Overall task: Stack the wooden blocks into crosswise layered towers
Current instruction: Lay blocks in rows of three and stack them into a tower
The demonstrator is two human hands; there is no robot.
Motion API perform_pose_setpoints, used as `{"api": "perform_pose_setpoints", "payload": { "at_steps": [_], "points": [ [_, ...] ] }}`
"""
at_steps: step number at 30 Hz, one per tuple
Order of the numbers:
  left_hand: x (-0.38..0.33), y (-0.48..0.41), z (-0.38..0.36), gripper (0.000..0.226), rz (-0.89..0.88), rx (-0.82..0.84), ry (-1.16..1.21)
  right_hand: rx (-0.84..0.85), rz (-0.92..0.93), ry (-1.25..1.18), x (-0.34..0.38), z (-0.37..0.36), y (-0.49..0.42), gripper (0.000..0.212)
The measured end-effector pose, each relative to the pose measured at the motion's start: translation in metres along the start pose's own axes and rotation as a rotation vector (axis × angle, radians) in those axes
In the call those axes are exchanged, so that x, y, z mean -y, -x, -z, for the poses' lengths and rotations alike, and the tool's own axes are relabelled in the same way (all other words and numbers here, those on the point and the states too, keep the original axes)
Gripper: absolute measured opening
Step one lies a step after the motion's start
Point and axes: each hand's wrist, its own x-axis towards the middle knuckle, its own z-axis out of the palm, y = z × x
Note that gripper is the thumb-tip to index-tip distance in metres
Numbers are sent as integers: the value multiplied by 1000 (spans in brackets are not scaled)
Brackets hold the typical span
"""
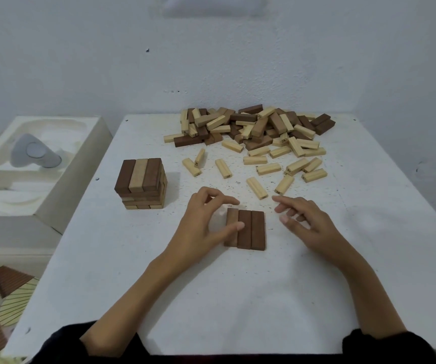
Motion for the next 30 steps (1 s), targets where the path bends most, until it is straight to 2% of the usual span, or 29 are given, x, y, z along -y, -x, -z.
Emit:
{"api": "perform_pose_setpoints", "payload": {
  "at_steps": [3,7,12,16,21,26,30],
  "points": [
    [-11,12,-15,32,-208,-23,-160,-50,64,35,-4,0,0,34],
    [-11,20,-26,23,-478,-48,-408,15,176,107,-2,-14,-1,42],
    [-7,27,-19,21,-573,-70,-466,157,179,26,18,-17,-28,51],
    [-5,24,-21,19,-625,-49,-466,279,194,104,34,-22,-44,52],
    [5,12,-15,17,-720,14,-428,253,127,100,43,-22,-41,53],
    [15,0,-3,16,-849,147,-348,187,-18,136,45,-17,-22,56],
    [23,-8,9,17,-933,215,-365,132,-70,125,45,-21,-1,50]
  ]
}}
